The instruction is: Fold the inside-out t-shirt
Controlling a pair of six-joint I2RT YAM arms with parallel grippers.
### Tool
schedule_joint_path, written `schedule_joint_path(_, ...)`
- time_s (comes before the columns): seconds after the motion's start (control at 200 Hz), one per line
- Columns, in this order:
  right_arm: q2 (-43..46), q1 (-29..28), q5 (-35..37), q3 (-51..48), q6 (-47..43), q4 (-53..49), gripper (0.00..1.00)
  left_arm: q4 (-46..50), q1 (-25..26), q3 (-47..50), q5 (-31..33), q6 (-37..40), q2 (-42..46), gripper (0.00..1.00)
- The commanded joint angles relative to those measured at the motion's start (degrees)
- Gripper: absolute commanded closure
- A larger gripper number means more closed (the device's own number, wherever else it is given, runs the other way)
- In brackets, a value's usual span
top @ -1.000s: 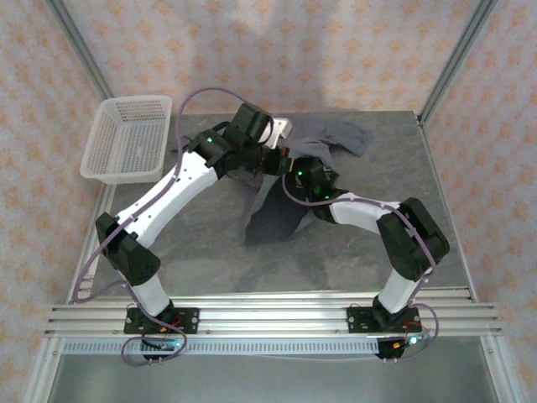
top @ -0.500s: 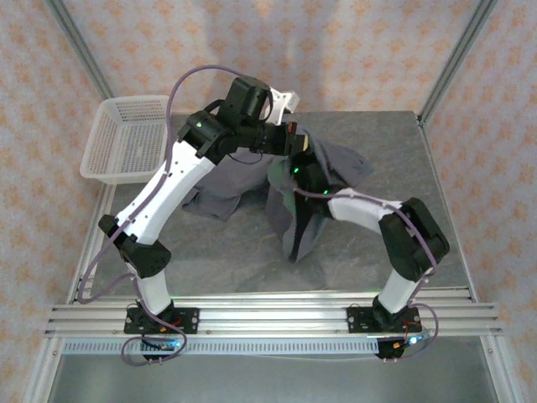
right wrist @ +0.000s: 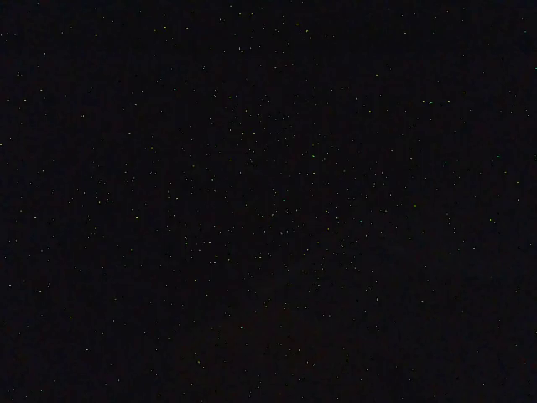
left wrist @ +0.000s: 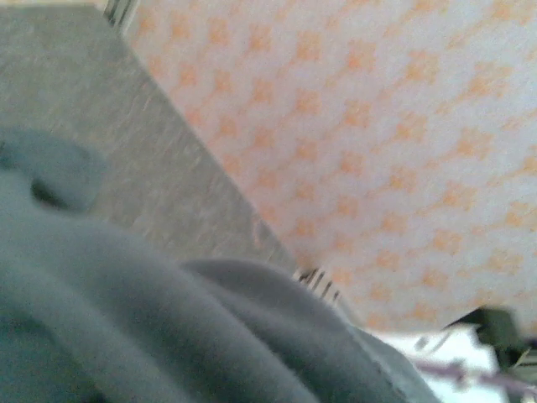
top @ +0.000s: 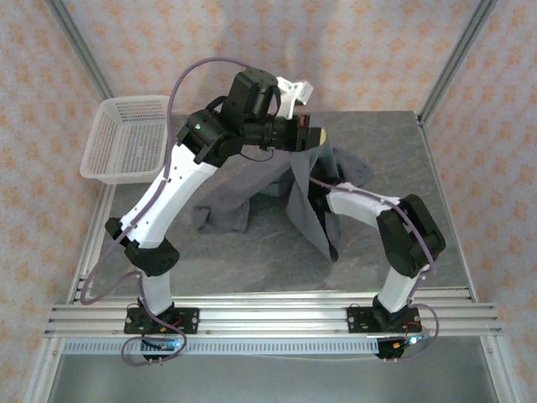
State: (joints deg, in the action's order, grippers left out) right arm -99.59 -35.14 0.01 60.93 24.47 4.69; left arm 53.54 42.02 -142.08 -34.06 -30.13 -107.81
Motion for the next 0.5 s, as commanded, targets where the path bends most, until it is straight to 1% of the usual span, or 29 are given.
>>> schedule_joint_path(0.0, 2.4, -5.8, 0.3, -7.0, -0.4, 7.2, 1.00, -2.2, 0.6, -8.2, 2.7, -3.2, -3.8, 1.00)
schedule_joint_path(0.045, 3.3, -6.8, -0.3, -8.8, -1.6, 9.1, 1.00, -1.6, 0.6, -9.9, 2.4, -2.5, -4.8, 1.00)
schedule_joint_path(0.115, 2.5, -6.7, -3.1, -8.1, -2.2, 8.0, 1.00, -2.9, 0.7, -10.0, 0.1, -2.6, -5.3, 1.00)
schedule_joint_path(0.155, 0.7, -6.5, -6.2, -6.2, -2.5, 6.6, 1.00, -3.8, 0.9, -10.0, -1.3, -2.9, -5.5, 1.00)
schedule_joint_path(0.185, -1.4, -6.0, -10.1, -3.5, -2.5, 4.4, 1.00, -4.9, 1.2, -10.0, -2.8, -3.2, -5.7, 1.00)
schedule_joint_path(0.245, -7.8, -4.8, -17.4, 3.6, -1.4, -2.6, 1.00, -7.6, 2.1, -10.1, -5.5, -4.2, -5.7, 1.00)
schedule_joint_path(0.28, -11.2, -4.3, -20.2, 6.6, -0.2, -4.7, 1.00, -9.3, 2.9, -10.3, -6.6, -4.9, -5.5, 1.00)
schedule_joint_path(0.305, -13.2, -4.2, -20.6, 8.0, 0.8, -5.2, 1.00, -10.4, 3.5, -10.6, -7.0, -5.3, -5.3, 1.00)
schedule_joint_path(0.4, -17.2, -4.1, -18.4, 9.8, 2.6, -4.6, 1.00, -13.5, 5.9, -12.1, -7.1, -5.0, -4.2, 1.00)
schedule_joint_path(0.495, -19.2, -3.9, -17.7, 13.8, 1.2, -9.7, 1.00, -12.8, 7.1, -12.3, -5.6, -1.6, -2.6, 1.00)
